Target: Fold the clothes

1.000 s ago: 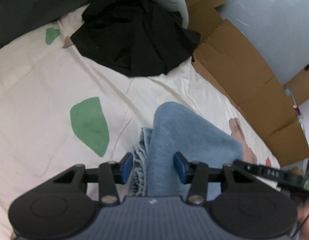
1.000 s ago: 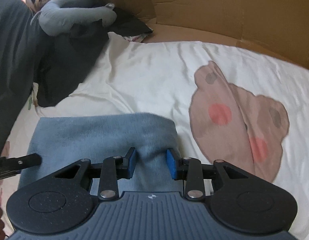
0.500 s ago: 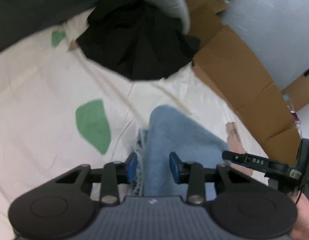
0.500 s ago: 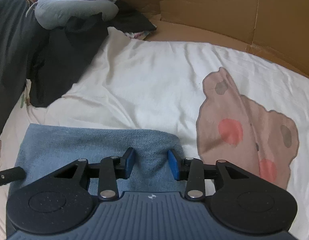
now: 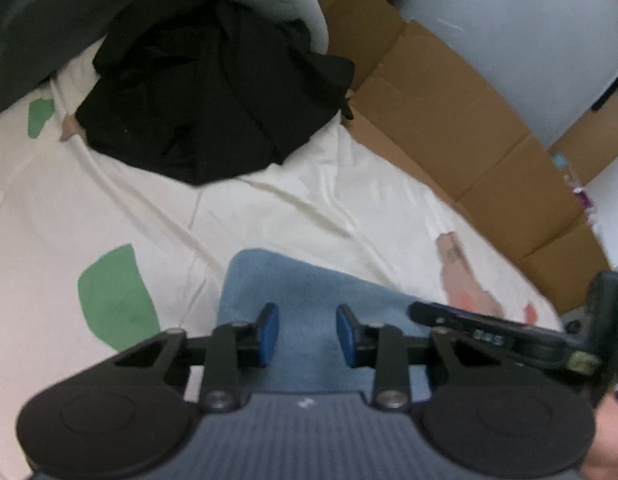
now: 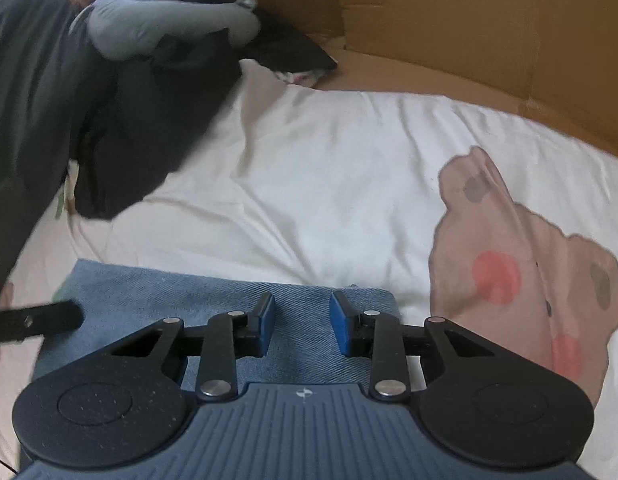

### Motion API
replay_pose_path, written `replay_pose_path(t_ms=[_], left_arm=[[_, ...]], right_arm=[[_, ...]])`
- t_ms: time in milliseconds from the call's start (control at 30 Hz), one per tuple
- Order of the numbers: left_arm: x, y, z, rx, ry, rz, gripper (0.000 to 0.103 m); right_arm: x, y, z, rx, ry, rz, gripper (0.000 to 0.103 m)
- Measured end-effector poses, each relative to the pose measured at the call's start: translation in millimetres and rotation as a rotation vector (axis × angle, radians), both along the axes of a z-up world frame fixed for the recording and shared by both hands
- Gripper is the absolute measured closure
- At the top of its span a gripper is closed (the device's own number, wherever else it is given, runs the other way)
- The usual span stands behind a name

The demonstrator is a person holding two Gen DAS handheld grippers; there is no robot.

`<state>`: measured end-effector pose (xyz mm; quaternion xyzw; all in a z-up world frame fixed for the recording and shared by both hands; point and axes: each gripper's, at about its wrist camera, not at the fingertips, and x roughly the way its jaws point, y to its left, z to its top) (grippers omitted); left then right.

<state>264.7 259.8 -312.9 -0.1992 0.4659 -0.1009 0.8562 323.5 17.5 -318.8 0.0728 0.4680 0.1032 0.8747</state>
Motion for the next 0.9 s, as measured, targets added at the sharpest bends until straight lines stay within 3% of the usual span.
replay_pose_path(t_ms=[100, 200, 300, 467, 633, 800, 900], left_arm=[[6, -3, -15, 0.043, 0.039, -0.008, 0.079], [6, -6, -10, 0.069, 0.033, -0.025, 0.079], [-5, -5, 3, 0.070, 0.006, -0.033, 0.078], [-32, -4, 16, 0.043, -0.012, -0.060, 0.074], [-55, -7, 10, 0.054, -0.005, -0.092, 0.076], [-76, -7, -2, 0.109, -0.018, -0.135, 0.083], [-76, 0, -2, 0.107, 0.001, -0.114, 0.100]], right_arm=[[-2, -3, -2, 0.027, -0.004, -0.019, 0.068], [1, 0, 0, -0.001, 0.002, 0.010, 0.066], [-3, 3, 15, -0.051, 0.006, 0.055, 0.067], [-31, -3, 28, -0.043, 0.007, 0.073, 0.067], [-62, -12, 14, -0.068, 0.052, 0.051, 0.068], [-94, -10, 3, -0.066, 0.052, 0.025, 0.068], [-112, -3, 3, -0.065, 0.055, 0.022, 0.068]])
